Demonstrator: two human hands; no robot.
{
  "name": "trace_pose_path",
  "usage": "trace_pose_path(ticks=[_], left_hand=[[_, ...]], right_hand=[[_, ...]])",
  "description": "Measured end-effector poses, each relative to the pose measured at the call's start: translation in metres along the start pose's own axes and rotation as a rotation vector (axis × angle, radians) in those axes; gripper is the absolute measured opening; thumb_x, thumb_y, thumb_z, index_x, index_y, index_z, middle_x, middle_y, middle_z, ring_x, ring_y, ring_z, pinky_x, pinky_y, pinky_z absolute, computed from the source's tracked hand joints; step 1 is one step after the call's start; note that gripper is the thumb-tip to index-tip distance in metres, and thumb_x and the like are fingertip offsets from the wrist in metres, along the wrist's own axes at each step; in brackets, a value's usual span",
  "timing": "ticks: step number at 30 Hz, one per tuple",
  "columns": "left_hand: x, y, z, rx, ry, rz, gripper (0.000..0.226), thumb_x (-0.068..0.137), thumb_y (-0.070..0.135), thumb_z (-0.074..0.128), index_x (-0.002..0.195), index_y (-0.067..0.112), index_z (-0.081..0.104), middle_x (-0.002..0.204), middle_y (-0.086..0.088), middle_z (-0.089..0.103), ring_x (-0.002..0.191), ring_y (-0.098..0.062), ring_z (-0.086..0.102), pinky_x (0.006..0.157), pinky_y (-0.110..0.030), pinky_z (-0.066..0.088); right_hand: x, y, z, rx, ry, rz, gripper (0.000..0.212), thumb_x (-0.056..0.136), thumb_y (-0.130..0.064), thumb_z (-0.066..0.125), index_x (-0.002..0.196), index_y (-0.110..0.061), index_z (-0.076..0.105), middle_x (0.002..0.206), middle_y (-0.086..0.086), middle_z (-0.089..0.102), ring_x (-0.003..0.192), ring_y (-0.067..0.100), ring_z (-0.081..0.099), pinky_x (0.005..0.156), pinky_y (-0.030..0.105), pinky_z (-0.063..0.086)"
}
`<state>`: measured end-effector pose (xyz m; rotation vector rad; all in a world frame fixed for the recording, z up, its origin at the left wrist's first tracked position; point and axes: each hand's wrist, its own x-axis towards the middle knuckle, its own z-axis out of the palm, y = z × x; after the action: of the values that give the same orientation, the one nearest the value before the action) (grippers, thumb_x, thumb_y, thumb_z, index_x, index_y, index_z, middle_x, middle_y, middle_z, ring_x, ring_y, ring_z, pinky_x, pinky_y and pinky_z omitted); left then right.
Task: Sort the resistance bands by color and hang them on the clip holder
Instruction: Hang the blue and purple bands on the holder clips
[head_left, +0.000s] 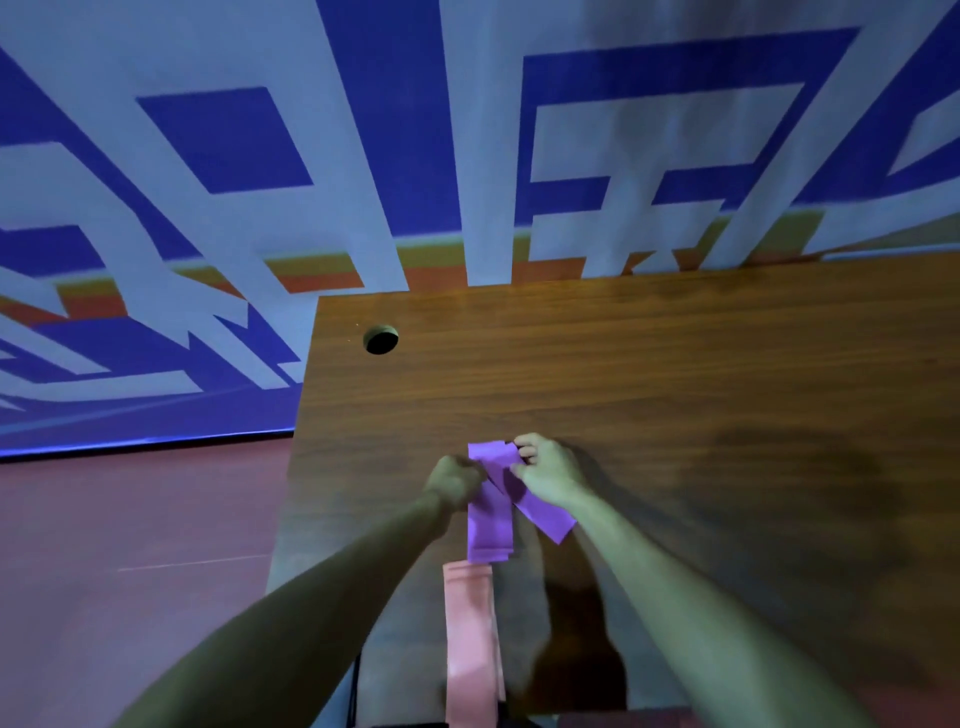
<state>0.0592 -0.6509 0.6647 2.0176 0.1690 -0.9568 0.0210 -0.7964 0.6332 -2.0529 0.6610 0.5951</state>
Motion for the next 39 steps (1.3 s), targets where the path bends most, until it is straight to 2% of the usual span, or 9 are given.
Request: trace_pose_path(ticks=[3,6,11,18,23,26,30,34,39], left_hand=[[0.000,-0.009,0.004,-0.104,0.070,0.008,0.014,0.082,0.009,0.052,0.075,0.007,0.064,0.076,-0.012,0.053,0.073,-0.021,0.045,0.065,-0.034,0.039],[0.001,-0.013,0.002,-0.149,0.106,0.007,0.026,0.090,0.007,0.053,0.065,0.009,0.061,0.070,-0.012,0.055,0.067,-0.021,0.047,0.062,-0.034,0.041],[-0.009,0.002,-0.011,-0.164,0.142,0.121,0.034,0.089,0.023,0.063,0.057,0.014,0.059,0.060,-0.006,0.059,0.062,-0.019,0.052,0.065,-0.029,0.044],[-0.042,0.048,-0.028,-0.156,0.209,0.340,0.016,0.086,0.018,0.069,0.071,0.015,0.064,0.069,0.004,0.063,0.067,-0.011,0.055,0.064,-0.025,0.044],[-0.085,0.100,-0.045,-0.044,0.179,0.556,0.016,0.090,0.015,0.063,0.074,0.012,0.064,0.071,0.002,0.064,0.069,-0.010,0.058,0.071,-0.027,0.045],[-0.112,0.138,-0.058,0.075,0.116,0.662,0.013,0.093,0.017,0.058,0.081,0.016,0.063,0.082,0.003,0.065,0.078,-0.010,0.058,0.072,-0.025,0.045],[-0.142,0.187,-0.078,0.247,-0.009,0.821,0.011,0.094,0.017,0.056,0.086,0.021,0.061,0.091,0.003,0.064,0.091,-0.016,0.060,0.082,-0.030,0.048],[-0.175,0.235,-0.093,0.426,-0.038,0.988,0.007,0.095,0.022,0.056,0.089,0.025,0.060,0.088,0.008,0.063,0.083,-0.008,0.058,0.078,-0.026,0.048],[-0.218,0.292,-0.106,0.439,-0.034,1.120,0.012,0.092,0.023,0.062,0.096,0.013,0.067,0.089,-0.001,0.069,0.081,-0.007,0.060,0.078,-0.027,0.050]], right_hand=[[-0.005,0.000,0.004,0.050,0.137,-0.050,0.032,0.087,-0.009,0.060,0.118,-0.011,0.063,0.111,0.010,0.069,0.106,0.025,0.062,0.087,0.026,0.045],[-0.012,-0.002,0.003,0.076,0.173,-0.086,0.038,0.089,-0.010,0.061,0.126,-0.013,0.057,0.109,0.009,0.070,0.106,0.024,0.062,0.083,0.022,0.041],[-0.028,-0.009,-0.013,0.220,0.159,-0.130,0.023,0.091,-0.008,0.059,0.114,-0.007,0.063,0.081,0.004,0.067,0.056,0.009,0.060,0.055,0.012,0.045],[-0.075,-0.046,-0.068,0.262,0.091,-0.277,0.010,0.088,-0.001,0.060,0.096,-0.002,0.066,0.064,0.001,0.065,0.040,0.004,0.052,0.047,0.015,0.042],[-0.120,-0.076,-0.111,0.175,0.075,-0.431,0.011,0.085,-0.004,0.067,0.095,0.000,0.069,0.063,0.001,0.063,0.047,0.005,0.057,0.054,0.017,0.046],[-0.148,-0.097,-0.139,0.053,0.111,-0.522,0.008,0.090,-0.017,0.063,0.089,-0.018,0.071,0.076,-0.006,0.069,0.057,0.005,0.061,0.063,0.018,0.049],[-0.175,-0.122,-0.171,-0.009,0.277,-0.640,0.012,0.093,-0.020,0.060,0.086,-0.023,0.070,0.078,-0.010,0.067,0.067,0.001,0.060,0.064,0.016,0.047],[-0.185,-0.144,-0.200,0.078,0.452,-0.720,0.013,0.092,-0.021,0.061,0.103,-0.021,0.068,0.095,-0.009,0.067,0.090,0.005,0.061,0.080,0.021,0.050],[-0.209,-0.177,-0.236,0.310,0.241,-0.872,0.024,0.096,-0.010,0.052,0.116,-0.015,0.064,0.109,0.000,0.069,0.101,0.011,0.065,0.087,0.021,0.052]])
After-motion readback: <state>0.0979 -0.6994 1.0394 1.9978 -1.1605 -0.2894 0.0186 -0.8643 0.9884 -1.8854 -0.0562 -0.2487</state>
